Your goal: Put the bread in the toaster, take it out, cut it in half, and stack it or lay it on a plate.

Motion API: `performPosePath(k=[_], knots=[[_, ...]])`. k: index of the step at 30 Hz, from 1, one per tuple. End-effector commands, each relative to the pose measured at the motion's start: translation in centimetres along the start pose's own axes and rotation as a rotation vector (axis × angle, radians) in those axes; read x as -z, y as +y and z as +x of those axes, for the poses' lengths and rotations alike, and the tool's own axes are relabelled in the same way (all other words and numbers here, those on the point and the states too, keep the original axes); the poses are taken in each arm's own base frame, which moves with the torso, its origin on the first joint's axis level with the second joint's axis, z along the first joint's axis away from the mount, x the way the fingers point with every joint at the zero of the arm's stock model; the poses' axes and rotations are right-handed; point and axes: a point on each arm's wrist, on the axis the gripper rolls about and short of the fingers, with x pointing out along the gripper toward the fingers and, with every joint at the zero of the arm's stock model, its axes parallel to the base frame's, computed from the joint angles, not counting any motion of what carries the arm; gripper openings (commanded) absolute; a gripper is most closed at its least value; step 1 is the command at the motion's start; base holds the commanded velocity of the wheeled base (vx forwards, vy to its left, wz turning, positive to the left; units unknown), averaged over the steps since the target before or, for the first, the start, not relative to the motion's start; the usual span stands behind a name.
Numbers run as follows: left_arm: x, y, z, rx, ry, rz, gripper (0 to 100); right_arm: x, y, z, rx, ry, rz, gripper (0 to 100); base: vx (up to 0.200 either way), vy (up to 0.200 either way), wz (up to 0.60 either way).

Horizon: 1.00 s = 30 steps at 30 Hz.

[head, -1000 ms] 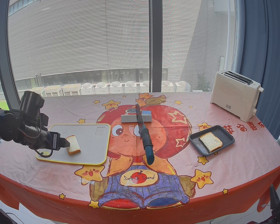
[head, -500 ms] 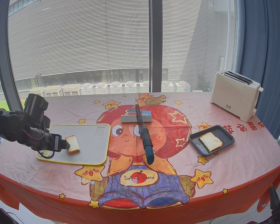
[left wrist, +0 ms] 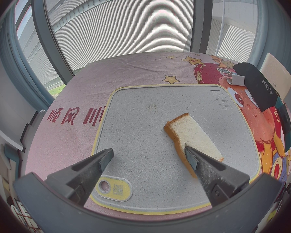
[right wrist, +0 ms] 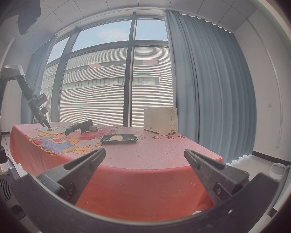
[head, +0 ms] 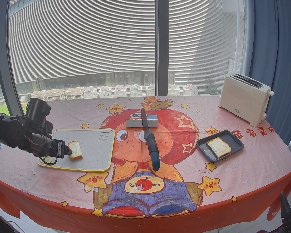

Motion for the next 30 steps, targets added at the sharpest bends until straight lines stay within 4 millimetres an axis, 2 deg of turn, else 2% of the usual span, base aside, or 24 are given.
performPosePath(k=[1,19,27,30], knots=[[-0.1,-0.1,0.0,0.008,-0.001,0.000,0,0.5,0.0,0.0,0.000,0.002,0.000,100,0.000,0.000,0.00],[-0.3,-0.2,0.2,0.031,-0.040,-0.009,0,0.5,0.0,0.0,0.000,0.002,0.000,100,0.000,0.000,0.00],[-0.4,0.0,-0.7,0.033,-0.067,-0.014,0,0.5,0.0,0.0,0.000,0.002,0.000,100,0.000,0.000,0.00],[-0.2,0.4,-1.9,0.030,-0.097,-0.021,0,0.5,0.0,0.0,0.000,0.002,0.000,100,0.000,0.000,0.00]])
